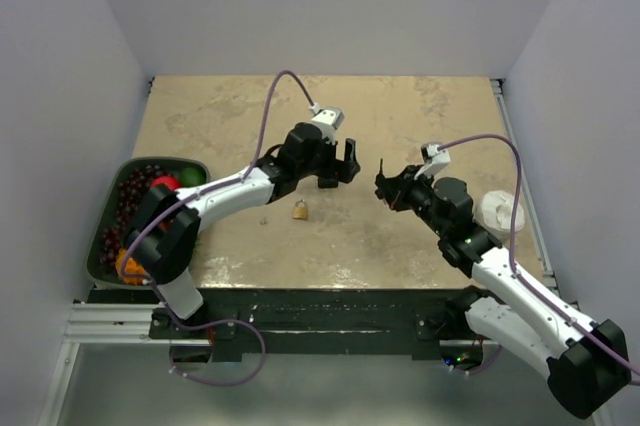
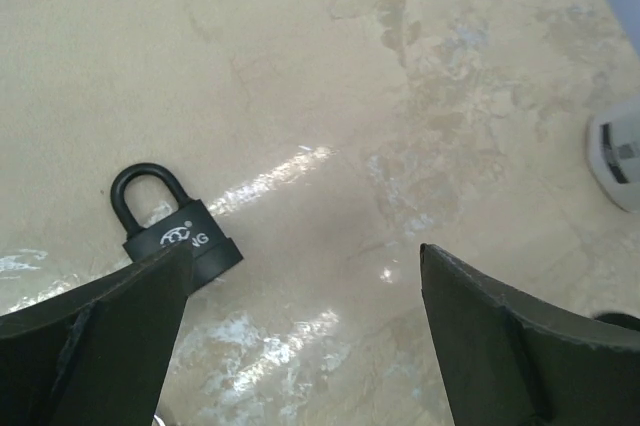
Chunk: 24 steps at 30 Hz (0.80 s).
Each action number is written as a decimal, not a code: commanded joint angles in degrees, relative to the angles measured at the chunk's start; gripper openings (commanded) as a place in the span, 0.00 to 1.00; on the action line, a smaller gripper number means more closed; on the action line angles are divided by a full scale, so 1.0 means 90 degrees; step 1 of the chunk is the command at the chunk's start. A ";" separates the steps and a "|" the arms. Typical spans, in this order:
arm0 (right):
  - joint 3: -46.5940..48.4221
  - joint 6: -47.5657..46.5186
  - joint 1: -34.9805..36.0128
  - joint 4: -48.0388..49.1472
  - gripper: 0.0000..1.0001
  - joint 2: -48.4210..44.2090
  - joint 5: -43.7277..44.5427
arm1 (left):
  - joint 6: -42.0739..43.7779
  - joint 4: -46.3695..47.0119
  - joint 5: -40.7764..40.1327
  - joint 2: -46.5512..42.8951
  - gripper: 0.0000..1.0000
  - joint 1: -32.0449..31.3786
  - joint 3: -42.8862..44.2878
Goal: Unlock with the key
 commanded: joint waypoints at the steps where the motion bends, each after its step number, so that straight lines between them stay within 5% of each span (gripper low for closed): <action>1: -0.0008 -0.0197 -0.0013 -0.0060 0.00 -0.0217 0.0328 | 0.0300 -0.1273 -0.1211 0.0789 0.99 0.0095 0.0641; 6: -0.0174 -0.0197 -0.0023 -0.0118 0.00 -0.0539 0.0435 | 0.0310 -0.0774 -0.1015 0.0975 0.97 0.0114 0.0729; 24: -0.0536 -0.0148 -0.0023 -0.0138 0.00 -0.0950 0.0377 | -0.0374 -0.2238 -0.1503 0.2469 0.88 0.0261 0.2145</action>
